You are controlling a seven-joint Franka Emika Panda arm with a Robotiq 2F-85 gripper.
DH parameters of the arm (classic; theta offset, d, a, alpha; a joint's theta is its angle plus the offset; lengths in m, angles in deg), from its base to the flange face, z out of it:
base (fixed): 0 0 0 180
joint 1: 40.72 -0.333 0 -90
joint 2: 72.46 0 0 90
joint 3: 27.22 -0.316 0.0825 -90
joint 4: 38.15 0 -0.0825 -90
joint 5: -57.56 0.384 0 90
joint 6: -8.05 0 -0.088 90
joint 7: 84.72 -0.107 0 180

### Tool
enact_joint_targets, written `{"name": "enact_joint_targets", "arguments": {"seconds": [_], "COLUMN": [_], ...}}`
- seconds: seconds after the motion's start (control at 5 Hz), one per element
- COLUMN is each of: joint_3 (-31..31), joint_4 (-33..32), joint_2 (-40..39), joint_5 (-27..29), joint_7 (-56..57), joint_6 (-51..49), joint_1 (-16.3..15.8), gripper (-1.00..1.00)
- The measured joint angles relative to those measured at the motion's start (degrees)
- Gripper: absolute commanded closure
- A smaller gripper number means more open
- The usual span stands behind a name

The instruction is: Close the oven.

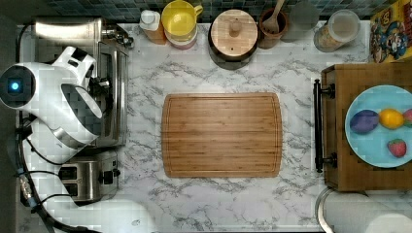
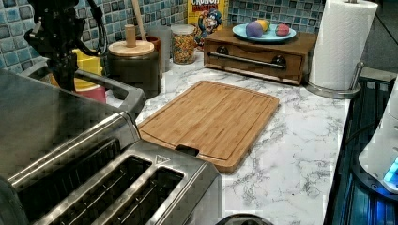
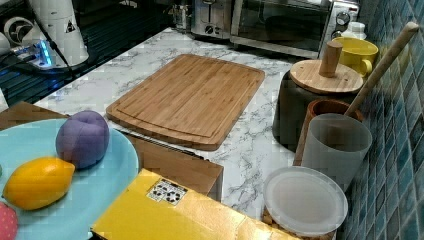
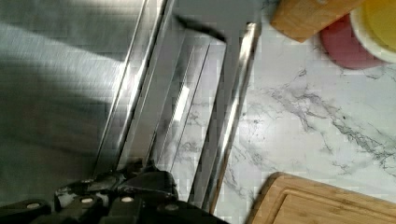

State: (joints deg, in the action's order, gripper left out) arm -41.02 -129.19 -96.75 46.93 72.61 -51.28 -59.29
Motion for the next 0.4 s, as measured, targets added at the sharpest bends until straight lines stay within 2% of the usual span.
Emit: {"name": "enact_joint_targets", "arguments": {"seconds": [0.2, 0.4], "joint_3": [0.33, -0.71], "joint_4": [-2.74, -8.06], "joint_2": [1.79, 6.66], "joint_5": [0.41, 5.41], "joint_7": [-1.29, -1.29], "joint_6": [5.74, 9.85], "joint_1": [0.63, 2.56], "gripper": [1.0, 1.0]}}
